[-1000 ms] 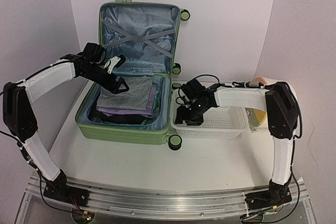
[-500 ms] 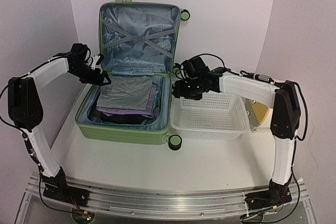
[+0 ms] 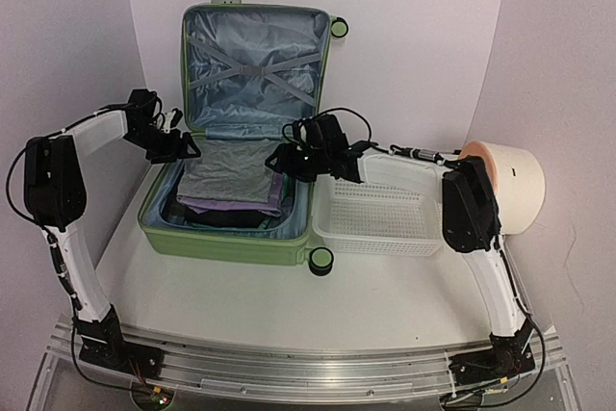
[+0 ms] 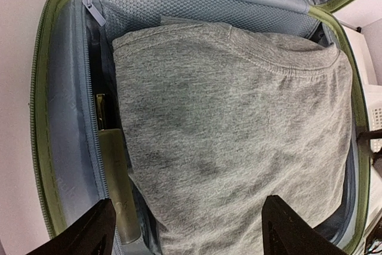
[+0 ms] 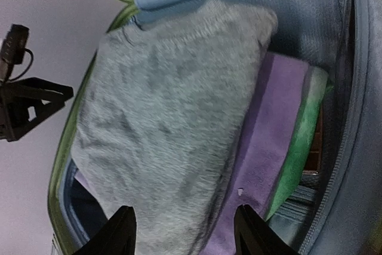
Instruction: Open, take out, and arrange the luggage
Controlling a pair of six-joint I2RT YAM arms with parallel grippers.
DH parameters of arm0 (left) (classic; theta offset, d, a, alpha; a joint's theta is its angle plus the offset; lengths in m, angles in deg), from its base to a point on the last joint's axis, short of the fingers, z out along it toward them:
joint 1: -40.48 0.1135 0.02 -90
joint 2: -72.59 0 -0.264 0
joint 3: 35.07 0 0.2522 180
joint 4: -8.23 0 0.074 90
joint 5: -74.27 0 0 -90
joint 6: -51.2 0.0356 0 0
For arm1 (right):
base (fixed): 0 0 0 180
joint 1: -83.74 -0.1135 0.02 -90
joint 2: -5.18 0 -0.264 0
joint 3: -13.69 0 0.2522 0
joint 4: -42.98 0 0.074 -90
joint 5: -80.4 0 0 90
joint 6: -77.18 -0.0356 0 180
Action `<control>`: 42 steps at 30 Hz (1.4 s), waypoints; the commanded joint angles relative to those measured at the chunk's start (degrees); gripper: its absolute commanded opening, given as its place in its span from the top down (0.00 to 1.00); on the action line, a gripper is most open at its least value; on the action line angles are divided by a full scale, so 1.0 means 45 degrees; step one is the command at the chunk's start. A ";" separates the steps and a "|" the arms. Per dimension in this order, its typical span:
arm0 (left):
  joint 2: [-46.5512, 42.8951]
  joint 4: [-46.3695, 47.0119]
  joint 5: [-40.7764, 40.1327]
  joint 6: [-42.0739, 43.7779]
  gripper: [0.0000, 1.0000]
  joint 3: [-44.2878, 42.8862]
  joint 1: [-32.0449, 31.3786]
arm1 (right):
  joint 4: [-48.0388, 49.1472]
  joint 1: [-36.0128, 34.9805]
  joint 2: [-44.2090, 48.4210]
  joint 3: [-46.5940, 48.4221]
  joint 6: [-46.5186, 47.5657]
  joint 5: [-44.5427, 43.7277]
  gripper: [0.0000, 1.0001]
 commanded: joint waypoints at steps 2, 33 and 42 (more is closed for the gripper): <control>0.0659 0.0738 0.0664 -0.0347 0.23 0.0290 0.0048 | 0.0509 -0.0099 -0.0863 0.1189 -0.0592 0.0408 0.46; 0.1031 0.1892 0.1038 -0.0252 0.49 0.0033 -0.0077 | 0.3616 -0.0119 -0.3736 0.2996 -0.3245 0.2611 0.61; 0.0309 0.1829 0.0827 0.0128 0.44 0.0127 -0.0076 | 0.5531 -0.0157 -0.3411 0.2875 -0.3774 0.3182 0.89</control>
